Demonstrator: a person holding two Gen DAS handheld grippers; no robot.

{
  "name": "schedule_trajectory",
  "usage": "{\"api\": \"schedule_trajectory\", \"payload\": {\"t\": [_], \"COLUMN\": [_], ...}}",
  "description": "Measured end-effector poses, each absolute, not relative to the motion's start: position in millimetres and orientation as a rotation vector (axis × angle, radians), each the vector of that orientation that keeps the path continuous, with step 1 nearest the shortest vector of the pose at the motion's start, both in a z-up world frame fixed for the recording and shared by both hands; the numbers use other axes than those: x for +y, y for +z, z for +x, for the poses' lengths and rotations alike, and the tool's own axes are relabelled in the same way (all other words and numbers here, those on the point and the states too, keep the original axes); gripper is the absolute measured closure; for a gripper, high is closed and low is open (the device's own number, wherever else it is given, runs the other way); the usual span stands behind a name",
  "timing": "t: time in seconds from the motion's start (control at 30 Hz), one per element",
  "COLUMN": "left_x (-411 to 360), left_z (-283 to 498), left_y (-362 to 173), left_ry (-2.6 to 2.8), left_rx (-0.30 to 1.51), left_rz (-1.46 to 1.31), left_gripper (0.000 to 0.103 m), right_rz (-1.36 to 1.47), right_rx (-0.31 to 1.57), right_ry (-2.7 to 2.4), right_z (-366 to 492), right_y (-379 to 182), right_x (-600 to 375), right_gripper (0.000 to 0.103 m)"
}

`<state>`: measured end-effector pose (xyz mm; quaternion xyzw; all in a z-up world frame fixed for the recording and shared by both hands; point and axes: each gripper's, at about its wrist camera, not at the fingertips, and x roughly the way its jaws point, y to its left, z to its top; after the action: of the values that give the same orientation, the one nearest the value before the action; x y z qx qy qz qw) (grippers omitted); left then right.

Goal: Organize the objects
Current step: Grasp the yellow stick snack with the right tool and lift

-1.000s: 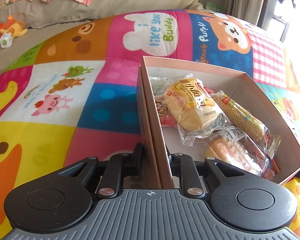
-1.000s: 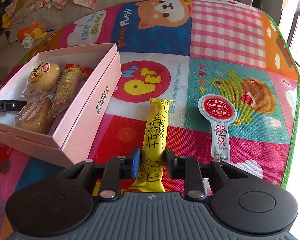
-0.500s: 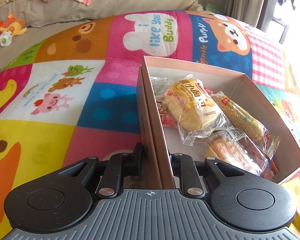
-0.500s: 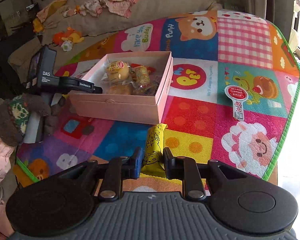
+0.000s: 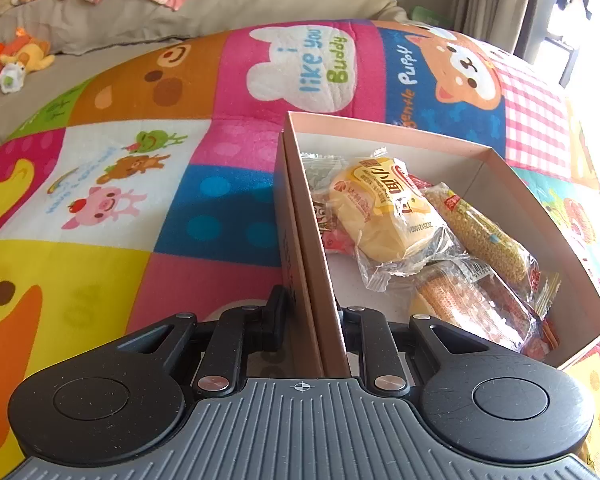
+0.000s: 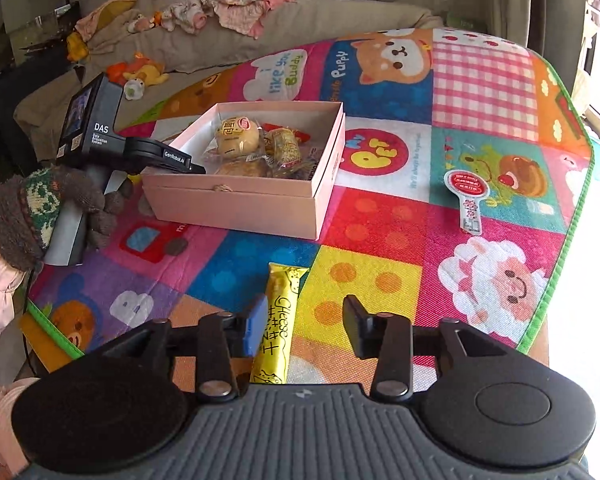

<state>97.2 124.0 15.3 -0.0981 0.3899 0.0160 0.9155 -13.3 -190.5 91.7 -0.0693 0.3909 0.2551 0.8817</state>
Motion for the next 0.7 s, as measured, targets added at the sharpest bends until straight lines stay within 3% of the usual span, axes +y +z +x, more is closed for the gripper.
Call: {"api": "schedule_trajectory", "payload": {"t": [0.3, 0.33, 0.4, 0.7], "left_x": [124, 123, 121, 123], "left_z": [96, 96, 96, 97], "left_y": [15, 15, 16, 16], "left_ry": [0.037, 0.040, 0.046, 0.043], "left_rx": [0.802, 0.801, 0.800, 0.808], "left_rz": [-0.201, -0.199, -0.193, -0.201], "left_gripper": [0.082, 0.082, 0.082, 0.085], "right_rz": [-0.216, -0.238, -0.269, -0.206], "right_rx": [0.890, 0.890, 0.884, 0.840], "right_ry": [0.569, 0.574, 0.586, 0.622], "right_z": [-1, -3, -7, -12], "right_y": [43, 43, 45, 84], "right_x": [-152, -150, -147, -157], "right_gripper": [0.057, 0.058, 0.080, 0.082]}}
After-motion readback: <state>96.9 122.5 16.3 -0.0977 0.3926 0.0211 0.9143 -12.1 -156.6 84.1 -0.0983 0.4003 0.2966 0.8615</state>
